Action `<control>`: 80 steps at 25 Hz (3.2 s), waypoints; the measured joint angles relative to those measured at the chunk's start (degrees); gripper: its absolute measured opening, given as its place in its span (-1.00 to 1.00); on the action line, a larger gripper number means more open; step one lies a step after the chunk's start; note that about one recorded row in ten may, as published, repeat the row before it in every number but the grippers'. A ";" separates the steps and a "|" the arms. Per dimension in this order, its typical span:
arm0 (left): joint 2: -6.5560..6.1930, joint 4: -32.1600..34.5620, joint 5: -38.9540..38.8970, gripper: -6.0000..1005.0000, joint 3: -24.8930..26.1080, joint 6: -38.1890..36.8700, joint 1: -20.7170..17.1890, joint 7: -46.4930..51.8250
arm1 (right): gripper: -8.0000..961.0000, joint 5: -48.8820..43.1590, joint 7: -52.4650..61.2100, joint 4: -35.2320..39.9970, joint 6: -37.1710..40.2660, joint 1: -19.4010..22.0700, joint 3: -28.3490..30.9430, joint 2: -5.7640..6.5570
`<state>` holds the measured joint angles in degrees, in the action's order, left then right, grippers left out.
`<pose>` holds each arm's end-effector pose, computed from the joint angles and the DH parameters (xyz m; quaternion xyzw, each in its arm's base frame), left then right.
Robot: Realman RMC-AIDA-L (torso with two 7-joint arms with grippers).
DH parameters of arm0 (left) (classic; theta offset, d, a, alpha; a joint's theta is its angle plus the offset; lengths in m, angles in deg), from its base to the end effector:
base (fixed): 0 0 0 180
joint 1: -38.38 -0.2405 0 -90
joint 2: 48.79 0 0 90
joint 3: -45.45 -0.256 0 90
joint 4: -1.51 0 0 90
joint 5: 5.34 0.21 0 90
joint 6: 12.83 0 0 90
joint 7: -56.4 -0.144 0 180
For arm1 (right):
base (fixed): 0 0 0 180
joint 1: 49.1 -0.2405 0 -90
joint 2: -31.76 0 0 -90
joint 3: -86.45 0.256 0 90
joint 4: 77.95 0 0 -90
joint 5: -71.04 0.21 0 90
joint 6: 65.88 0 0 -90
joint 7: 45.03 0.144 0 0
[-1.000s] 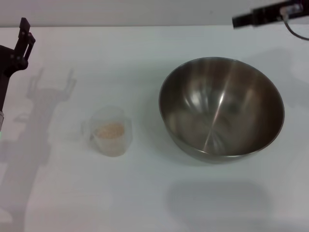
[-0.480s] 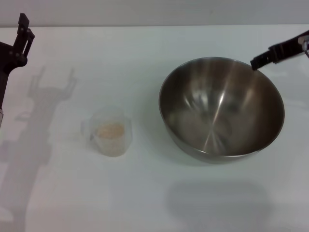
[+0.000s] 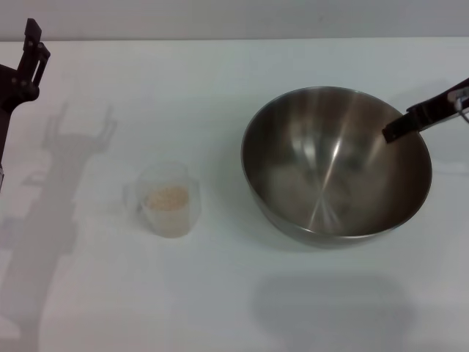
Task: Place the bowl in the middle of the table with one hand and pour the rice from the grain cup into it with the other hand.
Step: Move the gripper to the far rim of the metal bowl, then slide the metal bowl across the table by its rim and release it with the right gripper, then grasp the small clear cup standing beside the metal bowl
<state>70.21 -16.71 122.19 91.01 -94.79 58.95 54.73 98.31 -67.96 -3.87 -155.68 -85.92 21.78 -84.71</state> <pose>-0.2874 0.3102 -0.0004 -0.6440 -0.1239 -0.3850 0.6493 0.2097 0.3812 0.0565 -0.8307 0.4816 -0.1195 0.2522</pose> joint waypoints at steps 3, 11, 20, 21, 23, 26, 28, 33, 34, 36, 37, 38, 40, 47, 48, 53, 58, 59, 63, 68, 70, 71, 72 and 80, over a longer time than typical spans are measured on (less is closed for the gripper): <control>0.01 -0.01 0.00 0.59 -0.23 -0.04 -0.01 0.00 | 0.27 -0.02 -0.95 -2.64 1.63 -0.22 0.02 -0.20; 0.01 0.04 0.00 0.60 -0.30 -0.04 -0.10 0.00 | 0.25 0.11 -2.69 -8.31 5.01 -1.18 0.15 -0.41; 0.01 0.20 0.00 0.59 -0.27 -0.06 -0.10 0.00 | -0.38 0.27 -3.84 -8.56 5.73 -1.36 0.57 -0.61; 0.01 0.20 0.00 0.59 -0.27 -0.06 -0.10 0.00 | -0.45 0.28 -3.87 -8.57 5.73 -1.39 0.58 -0.63; -0.03 0.20 0.00 0.59 -0.11 -0.19 -0.10 0.00 | -0.57 0.31 -3.87 -8.59 5.73 -1.43 0.58 -0.67; -0.06 0.20 0.00 0.58 -0.07 -0.25 -0.09 0.00 | -0.73 0.40 -3.87 -8.58 5.73 -1.47 0.71 -0.68; -0.08 0.20 0.00 0.58 0.05 -0.43 -0.11 0.00 | -0.84 0.55 -3.89 -8.23 5.72 -1.48 1.09 -0.69; -0.08 -0.01 -0.01 0.58 0.07 -0.53 -0.15 0.00 | -0.97 1.03 -4.56 -5.10 5.72 -1.05 3.68 -0.96; -0.09 -0.03 0.00 0.57 0.07 -0.54 -0.15 0.00 | -0.98 1.46 -5.05 -4.11 5.72 -0.82 4.33 -1.13; -0.08 -0.05 -0.01 0.57 0.07 -0.55 -0.17 0.00 | -0.98 3.02 -6.26 -2.54 5.62 -0.44 5.06 -1.38; -0.08 -0.06 0.00 0.57 0.06 -0.56 -0.19 0.00 | -0.97 3.74 -6.68 -2.08 5.51 -0.32 5.16 -1.46; -0.09 -0.07 0.00 0.57 0.06 -0.56 -0.21 0.00 | -0.97 5.07 -7.36 -1.66 5.24 -0.18 5.12 -1.50; -0.08 -0.06 -0.01 0.57 0.06 -0.57 -0.24 0.00 | -0.95 6.92 -8.48 -1.56 4.70 -0.15 4.80 -1.53; -0.08 -0.11 -0.01 0.56 0.05 -0.57 -0.27 0.00 | -0.90 8.21 -11.16 -4.69 3.03 -1.76 2.71 -2.32; -0.08 -0.11 -0.01 0.56 0.05 -0.57 -0.27 0.00 | -0.89 8.24 -11.21 -5.18 2.95 -1.93 2.06 -2.35; -0.08 -0.24 0.02 0.55 0.05 -0.60 -0.52 0.00 | -0.86 8.04 -11.28 -7.86 3.10 -2.71 -0.04 -2.33; -0.08 -0.25 0.01 0.55 0.06 -0.64 -0.54 0.00 | -0.82 7.81 -11.28 -10.19 3.69 -3.79 -0.28 -2.23; -0.08 -0.25 0.02 0.55 0.06 -0.65 -0.54 0.00 | -0.82 7.80 -11.28 -10.41 3.88 -3.89 -0.28 -2.24; -0.08 -0.24 0.04 0.54 0.06 -0.73 -0.63 0.00 | -0.79 7.77 -11.18 -12.88 4.29 -5.21 -0.12 -2.18; -0.08 -0.23 0.08 0.53 0.06 -0.91 -0.73 0.00 | -0.75 7.76 -11.12 -14.66 4.55 -6.53 -0.21 -2.07; -0.08 -0.09 0.09 0.53 0.06 -1.24 -0.78 0.00 | -0.74 7.76 -11.00 -13.65 4.56 -6.52 -0.19 -2.16; -0.08 -0.09 0.09 0.53 0.06 -1.24 -0.78 0.00 | -0.67 7.75 -10.93 -12.75 4.51 -6.34 -0.19 -2.22; -0.08 -0.09 0.09 0.53 0.06 -1.24 -0.78 0.00 | -0.61 7.74 -10.86 -11.45 4.47 -6.06 -0.15 -2.25; -0.08 -0.08 0.09 0.52 0.06 -1.97 -1.07 0.00 | -0.17 7.71 -11.42 -2.69 5.58 -4.78 -0.19 -2.36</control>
<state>70.13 -16.79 122.28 91.07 -96.76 57.88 54.73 106.02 -79.38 -6.56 -150.10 -90.70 21.59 -87.07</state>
